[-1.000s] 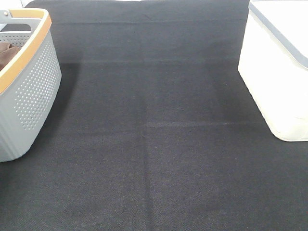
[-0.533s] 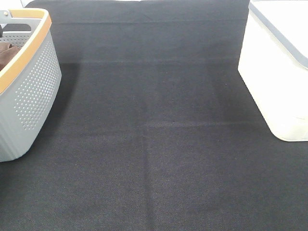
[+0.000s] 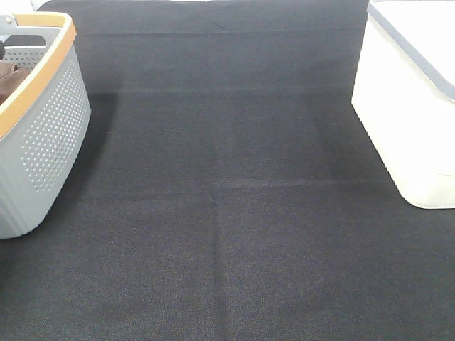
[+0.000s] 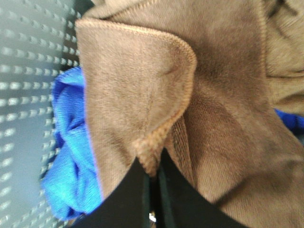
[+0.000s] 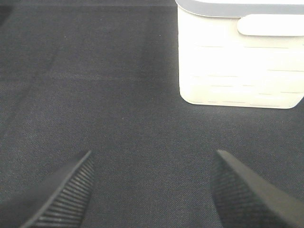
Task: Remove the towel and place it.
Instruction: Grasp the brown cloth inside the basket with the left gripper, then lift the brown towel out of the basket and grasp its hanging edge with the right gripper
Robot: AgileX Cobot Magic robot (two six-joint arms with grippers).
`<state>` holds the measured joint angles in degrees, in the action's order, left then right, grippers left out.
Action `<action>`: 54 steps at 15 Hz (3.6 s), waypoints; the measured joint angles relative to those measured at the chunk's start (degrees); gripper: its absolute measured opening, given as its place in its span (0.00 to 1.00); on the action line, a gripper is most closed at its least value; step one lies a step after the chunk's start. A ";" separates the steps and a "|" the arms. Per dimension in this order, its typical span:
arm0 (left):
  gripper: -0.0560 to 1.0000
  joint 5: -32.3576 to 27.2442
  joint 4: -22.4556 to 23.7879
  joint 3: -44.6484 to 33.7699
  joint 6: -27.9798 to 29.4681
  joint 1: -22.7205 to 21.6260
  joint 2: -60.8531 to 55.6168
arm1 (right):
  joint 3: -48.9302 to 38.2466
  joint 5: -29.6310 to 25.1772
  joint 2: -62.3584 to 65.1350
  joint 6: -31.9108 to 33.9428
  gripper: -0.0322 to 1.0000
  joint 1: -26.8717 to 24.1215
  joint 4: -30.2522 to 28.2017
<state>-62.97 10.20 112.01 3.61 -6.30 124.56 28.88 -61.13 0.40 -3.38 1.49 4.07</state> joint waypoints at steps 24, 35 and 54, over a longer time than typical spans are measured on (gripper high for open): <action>0.05 13.41 -64.86 0.06 -20.40 0.00 -36.44 | 1.32 11.75 -22.35 -17.19 0.67 0.06 37.87; 0.05 22.40 -57.93 0.06 -23.84 22.80 -35.47 | 24.24 19.77 -57.58 -35.70 0.67 22.75 38.45; 0.05 28.19 -47.90 0.06 -18.22 38.67 -28.99 | 26.64 41.94 -77.01 -28.76 0.77 37.30 29.91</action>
<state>-34.78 -37.70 112.07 -14.61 32.37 95.57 55.52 -19.19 -76.60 -32.14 38.79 33.98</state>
